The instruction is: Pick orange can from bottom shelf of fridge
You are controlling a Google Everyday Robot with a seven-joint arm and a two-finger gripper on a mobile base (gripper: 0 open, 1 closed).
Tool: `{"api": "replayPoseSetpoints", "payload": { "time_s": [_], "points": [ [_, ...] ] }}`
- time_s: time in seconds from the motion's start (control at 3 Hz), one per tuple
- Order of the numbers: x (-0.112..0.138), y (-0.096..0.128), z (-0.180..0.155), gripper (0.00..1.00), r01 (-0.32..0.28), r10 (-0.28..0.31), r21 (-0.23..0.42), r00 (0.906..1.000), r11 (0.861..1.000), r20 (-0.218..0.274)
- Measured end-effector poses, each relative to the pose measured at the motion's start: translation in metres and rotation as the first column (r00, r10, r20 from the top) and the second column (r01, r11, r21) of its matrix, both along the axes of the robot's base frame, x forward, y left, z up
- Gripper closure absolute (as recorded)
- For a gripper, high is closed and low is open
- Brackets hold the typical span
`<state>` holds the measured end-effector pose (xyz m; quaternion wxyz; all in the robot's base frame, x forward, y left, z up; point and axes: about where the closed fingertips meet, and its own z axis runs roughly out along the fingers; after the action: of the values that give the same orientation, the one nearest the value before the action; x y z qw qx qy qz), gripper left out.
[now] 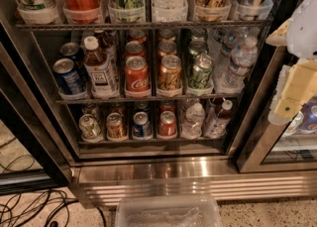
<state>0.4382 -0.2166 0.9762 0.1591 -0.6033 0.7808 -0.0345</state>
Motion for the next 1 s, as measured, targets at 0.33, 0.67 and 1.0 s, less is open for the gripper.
{"api": "replayPoseSetpoints", "payload": {
  "time_s": [0.33,0.67,1.0],
  "points": [
    [0.0,0.001,0.001,0.0,0.001,-0.001,0.001,1.0,1.0,0.006],
    [-0.003,0.017,-0.021,0.0,0.015,-0.015,0.038,0.9999,0.999,-0.001],
    [-0.016,0.046,-0.073,0.0,0.071,-0.069,0.133,0.9974,0.989,-0.023]
  ]
}}
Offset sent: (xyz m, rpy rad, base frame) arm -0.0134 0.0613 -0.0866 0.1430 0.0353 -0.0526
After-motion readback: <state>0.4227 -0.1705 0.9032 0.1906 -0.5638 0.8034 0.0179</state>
